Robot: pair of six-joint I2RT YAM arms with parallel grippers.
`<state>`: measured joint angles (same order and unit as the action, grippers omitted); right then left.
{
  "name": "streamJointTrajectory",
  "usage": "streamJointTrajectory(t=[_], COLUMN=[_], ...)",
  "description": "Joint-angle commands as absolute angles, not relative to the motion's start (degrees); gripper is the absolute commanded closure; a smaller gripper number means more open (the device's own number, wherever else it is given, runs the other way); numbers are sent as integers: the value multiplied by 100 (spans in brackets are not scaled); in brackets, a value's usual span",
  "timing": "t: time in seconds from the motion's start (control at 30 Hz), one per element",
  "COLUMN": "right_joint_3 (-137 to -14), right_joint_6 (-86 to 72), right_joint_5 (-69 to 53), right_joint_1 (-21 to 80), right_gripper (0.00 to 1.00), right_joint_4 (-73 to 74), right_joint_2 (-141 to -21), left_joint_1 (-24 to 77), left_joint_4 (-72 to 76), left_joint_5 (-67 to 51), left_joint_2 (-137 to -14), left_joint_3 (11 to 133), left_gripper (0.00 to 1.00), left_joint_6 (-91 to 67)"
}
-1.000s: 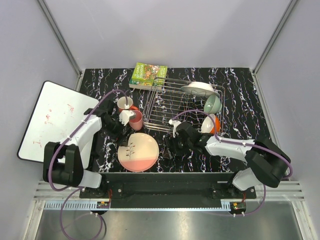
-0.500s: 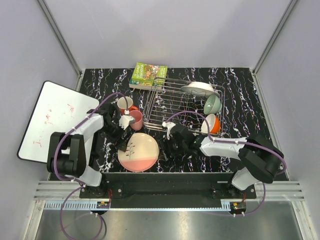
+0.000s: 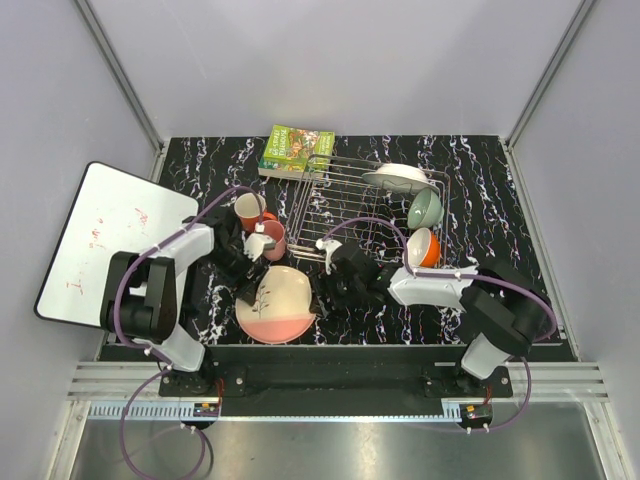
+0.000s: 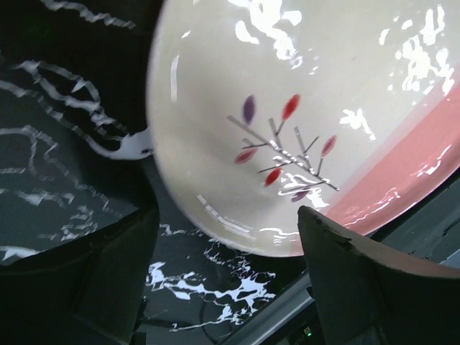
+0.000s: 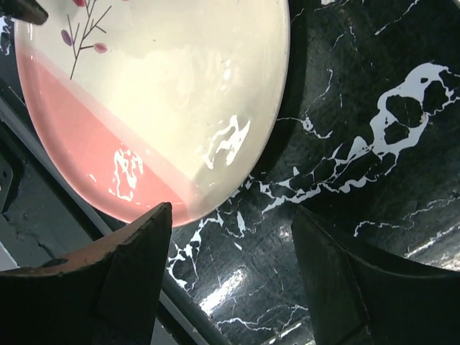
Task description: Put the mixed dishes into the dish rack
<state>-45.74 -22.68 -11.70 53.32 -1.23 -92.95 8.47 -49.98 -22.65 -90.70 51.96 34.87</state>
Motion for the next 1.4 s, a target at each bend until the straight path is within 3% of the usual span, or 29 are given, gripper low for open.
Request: streamJointTrajectory(t=[0.0, 0.23, 0.63, 1.37], right_joint_3=[-4852, -5001, -5133, -5019], right_joint_6=[-2110, -2057, -1978, -1705], right_joint_5=[-1301, -1389, -1485, -1608], right_joint_1=[5379, 5379, 5388, 5335], right_gripper=[25, 26, 28, 28], right_joint_4=[-255, -176, -114, -272], right_joint_2=[-9483, -9668, -9809, -9729], left_joint_1=[1177, 1248, 1292, 1301], left_joint_4=[-4957, -4966, -4966, -5546], left_joint_5=[-2610, -2804, -2812, -3023], left_joint_2=[-9079, -9193, -9264, -8429], left_joint_3=[5203, 5353, 5291, 5907], left_gripper=[21, 28, 72, 95], left_joint_6=[3472, 3419, 3498, 3428])
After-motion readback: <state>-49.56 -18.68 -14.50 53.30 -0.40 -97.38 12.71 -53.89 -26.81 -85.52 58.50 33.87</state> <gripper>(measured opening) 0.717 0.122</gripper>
